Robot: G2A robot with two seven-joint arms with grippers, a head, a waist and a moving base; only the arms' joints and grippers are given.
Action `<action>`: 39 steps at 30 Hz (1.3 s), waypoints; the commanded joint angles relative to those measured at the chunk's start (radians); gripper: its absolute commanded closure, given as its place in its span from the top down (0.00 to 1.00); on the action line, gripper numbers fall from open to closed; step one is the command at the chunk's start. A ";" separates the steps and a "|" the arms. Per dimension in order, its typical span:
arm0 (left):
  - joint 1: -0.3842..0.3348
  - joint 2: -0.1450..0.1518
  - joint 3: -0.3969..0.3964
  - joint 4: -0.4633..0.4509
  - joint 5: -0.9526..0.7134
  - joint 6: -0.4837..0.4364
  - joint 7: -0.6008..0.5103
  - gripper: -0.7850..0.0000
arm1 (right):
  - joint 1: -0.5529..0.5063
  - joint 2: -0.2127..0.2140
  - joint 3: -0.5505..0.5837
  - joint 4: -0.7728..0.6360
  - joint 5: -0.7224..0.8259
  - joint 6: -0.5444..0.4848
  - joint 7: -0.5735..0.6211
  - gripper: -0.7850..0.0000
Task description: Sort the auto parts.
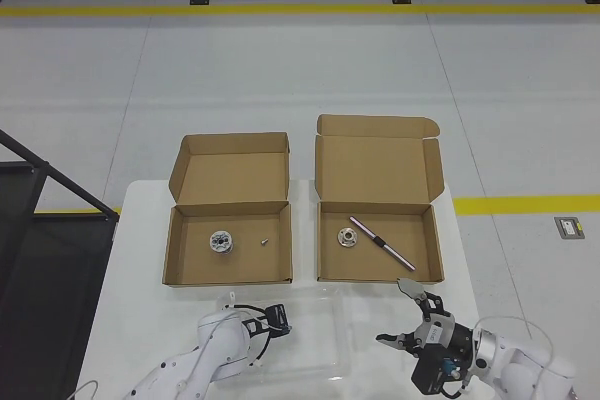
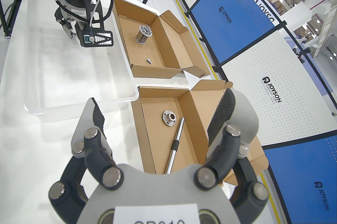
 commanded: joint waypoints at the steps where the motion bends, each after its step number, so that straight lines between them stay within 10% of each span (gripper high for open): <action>1: -0.002 0.001 0.003 0.000 -0.002 0.002 -0.002 0.23 | 0.000 0.000 0.000 0.000 0.000 0.000 0.000 1.00; 4: -0.006 0.001 0.008 0.007 -0.007 0.005 -0.004 0.16 | 0.000 0.000 0.000 0.000 0.000 0.000 0.000 1.00; 14: -0.017 0.005 0.017 0.000 -0.019 0.012 -0.012 0.42 | 0.000 0.000 0.000 0.000 0.000 0.000 0.000 1.00; 29: -0.028 0.012 0.033 0.018 -0.006 0.011 -0.011 0.40 | 0.000 0.000 0.000 0.000 0.000 0.000 0.000 1.00; 33: -0.033 0.009 0.040 0.025 -0.002 0.011 -0.010 0.36 | 0.000 0.000 0.000 0.000 0.000 0.000 0.000 1.00; 39: -0.036 0.003 0.039 0.028 0.002 0.009 -0.009 0.01 | 0.000 0.000 0.000 0.000 0.000 0.000 0.000 1.00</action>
